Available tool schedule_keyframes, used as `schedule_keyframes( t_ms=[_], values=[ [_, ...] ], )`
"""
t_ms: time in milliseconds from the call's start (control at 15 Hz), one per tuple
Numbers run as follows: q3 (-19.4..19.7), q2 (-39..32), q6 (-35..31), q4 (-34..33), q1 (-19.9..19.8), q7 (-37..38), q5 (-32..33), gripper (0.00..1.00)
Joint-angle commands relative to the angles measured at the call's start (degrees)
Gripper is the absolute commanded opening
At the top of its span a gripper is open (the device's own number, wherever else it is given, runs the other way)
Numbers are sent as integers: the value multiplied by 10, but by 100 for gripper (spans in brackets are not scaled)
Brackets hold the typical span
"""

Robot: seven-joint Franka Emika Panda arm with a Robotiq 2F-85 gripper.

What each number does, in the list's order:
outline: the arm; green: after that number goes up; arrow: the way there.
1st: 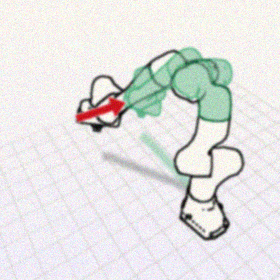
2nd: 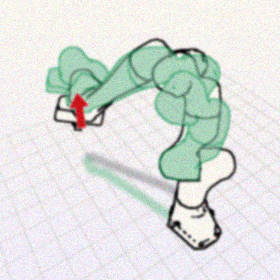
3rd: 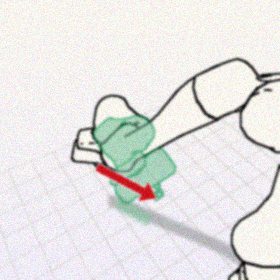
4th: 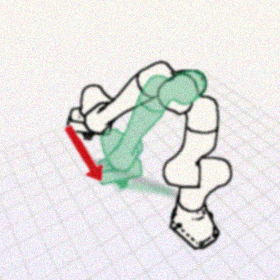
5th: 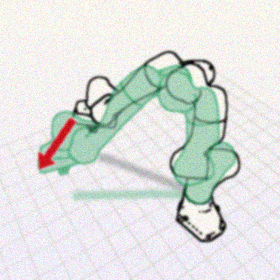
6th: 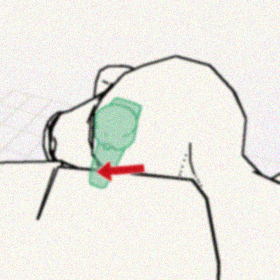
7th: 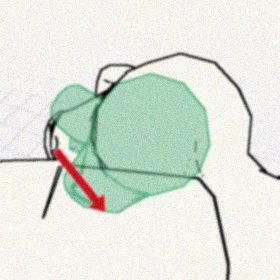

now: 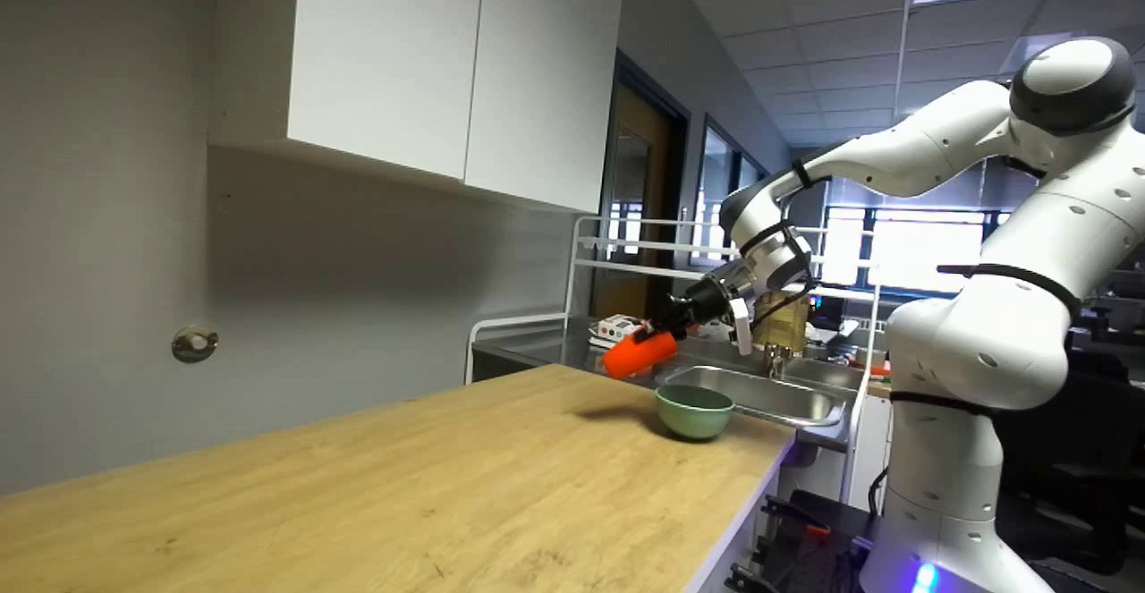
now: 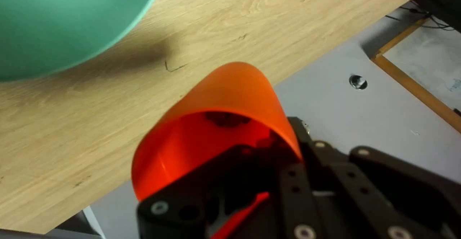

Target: Pour the contents from the cup to the bowl

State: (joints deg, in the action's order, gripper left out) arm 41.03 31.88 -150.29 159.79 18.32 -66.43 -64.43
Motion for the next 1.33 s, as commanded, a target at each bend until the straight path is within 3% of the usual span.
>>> schedule_keyframes(
  t_ms=[0,267,333,400,733,1000,1267],
  values=[
    [52,4,36,0,24,-107,-85,1],
    [97,-9,90,1,39,-207,-157,1],
    [36,-62,163,-2,-40,-239,-206,1],
    [32,-76,198,-1,-55,-257,-225,1],
    [-33,-185,394,4,-204,-335,-283,1],
    [-69,-265,503,4,-296,-383,-291,1],
    [-90,-311,596,2,-360,-422,-282,1]
  ],
)
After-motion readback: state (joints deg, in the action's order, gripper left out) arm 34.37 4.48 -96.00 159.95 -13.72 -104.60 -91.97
